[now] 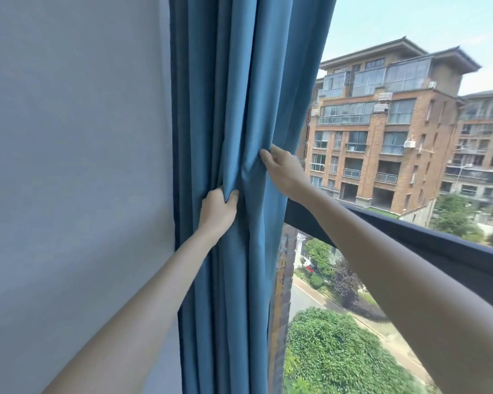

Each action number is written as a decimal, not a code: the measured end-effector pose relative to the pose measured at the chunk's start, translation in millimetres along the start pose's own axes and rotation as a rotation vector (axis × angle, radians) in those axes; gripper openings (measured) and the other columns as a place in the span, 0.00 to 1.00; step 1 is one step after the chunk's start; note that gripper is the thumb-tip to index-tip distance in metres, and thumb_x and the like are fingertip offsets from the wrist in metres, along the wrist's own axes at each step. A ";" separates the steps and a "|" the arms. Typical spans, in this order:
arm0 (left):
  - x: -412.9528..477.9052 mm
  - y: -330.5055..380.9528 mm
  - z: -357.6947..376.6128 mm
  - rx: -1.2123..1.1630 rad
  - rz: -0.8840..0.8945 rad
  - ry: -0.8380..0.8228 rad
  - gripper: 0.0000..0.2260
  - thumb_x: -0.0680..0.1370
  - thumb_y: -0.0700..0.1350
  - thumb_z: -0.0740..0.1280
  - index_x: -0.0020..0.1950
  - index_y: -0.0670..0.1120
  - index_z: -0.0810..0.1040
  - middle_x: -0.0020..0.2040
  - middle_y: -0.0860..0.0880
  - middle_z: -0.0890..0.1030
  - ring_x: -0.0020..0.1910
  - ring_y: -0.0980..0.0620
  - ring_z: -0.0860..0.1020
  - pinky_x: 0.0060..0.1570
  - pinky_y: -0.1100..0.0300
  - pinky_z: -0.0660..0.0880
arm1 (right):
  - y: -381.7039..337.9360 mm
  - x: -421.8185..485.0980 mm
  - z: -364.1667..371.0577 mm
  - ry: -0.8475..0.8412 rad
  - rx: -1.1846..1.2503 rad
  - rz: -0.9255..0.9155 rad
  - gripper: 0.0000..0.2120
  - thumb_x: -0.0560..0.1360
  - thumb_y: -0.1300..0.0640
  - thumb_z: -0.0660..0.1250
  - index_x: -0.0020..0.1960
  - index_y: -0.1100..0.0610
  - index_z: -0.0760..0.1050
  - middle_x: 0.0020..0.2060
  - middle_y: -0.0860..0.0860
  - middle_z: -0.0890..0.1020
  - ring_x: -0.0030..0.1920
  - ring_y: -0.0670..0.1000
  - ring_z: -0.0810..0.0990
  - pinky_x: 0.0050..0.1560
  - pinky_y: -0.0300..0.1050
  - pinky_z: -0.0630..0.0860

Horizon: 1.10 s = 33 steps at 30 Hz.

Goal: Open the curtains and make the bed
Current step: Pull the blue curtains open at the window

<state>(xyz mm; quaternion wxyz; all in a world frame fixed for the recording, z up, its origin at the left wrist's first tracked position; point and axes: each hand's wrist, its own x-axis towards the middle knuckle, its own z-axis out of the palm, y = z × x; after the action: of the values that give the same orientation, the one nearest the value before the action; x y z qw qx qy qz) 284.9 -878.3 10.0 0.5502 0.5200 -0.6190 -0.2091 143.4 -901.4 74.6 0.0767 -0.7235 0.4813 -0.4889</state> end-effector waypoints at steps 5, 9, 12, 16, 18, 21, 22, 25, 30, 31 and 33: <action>-72.8 31.3 -7.6 0.155 0.241 0.129 0.17 0.80 0.43 0.62 0.68 0.44 0.66 0.62 0.49 0.76 0.56 0.47 0.77 0.49 0.55 0.74 | -16.0 -66.6 -34.0 0.075 -0.030 0.114 0.18 0.81 0.51 0.56 0.34 0.53 0.57 0.27 0.48 0.64 0.28 0.48 0.61 0.27 0.40 0.58; -112.8 57.0 -11.4 0.108 0.412 0.171 0.23 0.79 0.41 0.64 0.72 0.48 0.62 0.66 0.52 0.71 0.58 0.51 0.74 0.48 0.56 0.73 | -30.6 -110.6 -67.0 0.095 -0.071 0.162 0.11 0.80 0.52 0.58 0.40 0.53 0.70 0.35 0.48 0.74 0.35 0.50 0.72 0.32 0.41 0.65; -132.8 78.7 -13.5 0.044 0.497 0.187 0.20 0.78 0.42 0.64 0.69 0.48 0.65 0.57 0.52 0.71 0.51 0.53 0.74 0.41 0.58 0.73 | -42.2 -136.3 -103.7 0.102 -0.105 0.190 0.14 0.80 0.53 0.61 0.64 0.53 0.74 0.54 0.48 0.80 0.50 0.49 0.79 0.39 0.36 0.72; -164.8 119.4 -8.5 -0.030 0.613 0.204 0.14 0.78 0.42 0.63 0.63 0.48 0.69 0.52 0.54 0.71 0.45 0.55 0.73 0.36 0.61 0.71 | -52.6 -174.6 -163.7 0.207 -0.178 0.191 0.14 0.79 0.55 0.62 0.65 0.51 0.74 0.54 0.50 0.83 0.50 0.54 0.82 0.40 0.41 0.75; -185.0 140.7 -0.8 -0.052 0.675 0.184 0.11 0.79 0.42 0.62 0.61 0.48 0.71 0.51 0.55 0.71 0.44 0.57 0.73 0.35 0.64 0.70 | -54.4 -198.4 -191.5 0.251 -0.221 0.194 0.14 0.79 0.56 0.62 0.65 0.51 0.74 0.54 0.51 0.83 0.47 0.52 0.81 0.35 0.33 0.74; -224.0 175.0 24.4 -0.102 0.732 0.096 0.09 0.79 0.43 0.62 0.59 0.48 0.72 0.51 0.55 0.72 0.43 0.58 0.74 0.33 0.66 0.70 | -57.3 -244.9 -237.4 0.318 -0.328 0.202 0.15 0.80 0.57 0.62 0.66 0.54 0.73 0.55 0.52 0.83 0.47 0.51 0.81 0.31 0.31 0.70; -232.8 181.6 31.7 -0.113 0.742 0.069 0.09 0.79 0.43 0.62 0.59 0.47 0.72 0.52 0.54 0.73 0.42 0.56 0.74 0.34 0.64 0.71 | -58.3 -256.4 -246.0 0.328 -0.335 0.208 0.15 0.80 0.58 0.62 0.66 0.54 0.73 0.55 0.52 0.83 0.47 0.51 0.82 0.32 0.32 0.70; -277.7 209.9 65.5 -0.148 0.758 -0.049 0.10 0.78 0.42 0.64 0.59 0.46 0.72 0.55 0.51 0.73 0.41 0.53 0.75 0.34 0.58 0.74 | -66.4 -312.4 -292.0 0.370 -0.393 0.245 0.15 0.79 0.61 0.62 0.66 0.55 0.72 0.54 0.50 0.82 0.46 0.50 0.81 0.35 0.32 0.73; -352.6 256.2 121.7 -0.211 0.800 -0.227 0.13 0.77 0.42 0.65 0.60 0.44 0.70 0.57 0.46 0.72 0.40 0.49 0.78 0.32 0.54 0.79 | -86.7 -408.4 -372.5 0.486 -0.569 0.257 0.16 0.78 0.65 0.63 0.65 0.59 0.73 0.56 0.52 0.82 0.50 0.50 0.81 0.42 0.30 0.77; -375.1 271.3 136.7 -0.245 0.807 -0.263 0.13 0.77 0.41 0.66 0.60 0.43 0.70 0.57 0.45 0.72 0.40 0.49 0.78 0.31 0.54 0.80 | -95.4 -433.9 -394.3 0.513 -0.632 0.267 0.16 0.78 0.65 0.63 0.65 0.59 0.73 0.56 0.53 0.81 0.50 0.51 0.82 0.44 0.34 0.79; -407.1 292.2 156.1 -0.297 0.831 -0.310 0.13 0.77 0.40 0.66 0.60 0.43 0.70 0.57 0.45 0.72 0.38 0.49 0.78 0.30 0.55 0.79 | -111.5 -468.8 -421.9 0.556 -0.714 0.269 0.16 0.78 0.65 0.63 0.65 0.58 0.74 0.58 0.52 0.81 0.47 0.49 0.81 0.45 0.39 0.80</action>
<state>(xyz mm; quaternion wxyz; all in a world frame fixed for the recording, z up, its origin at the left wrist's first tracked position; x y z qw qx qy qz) -35.8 -462.9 16.2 0.5568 0.1062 -0.8130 -0.1328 -144.5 -329.5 57.6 -0.2461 -0.4775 0.7111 -0.4536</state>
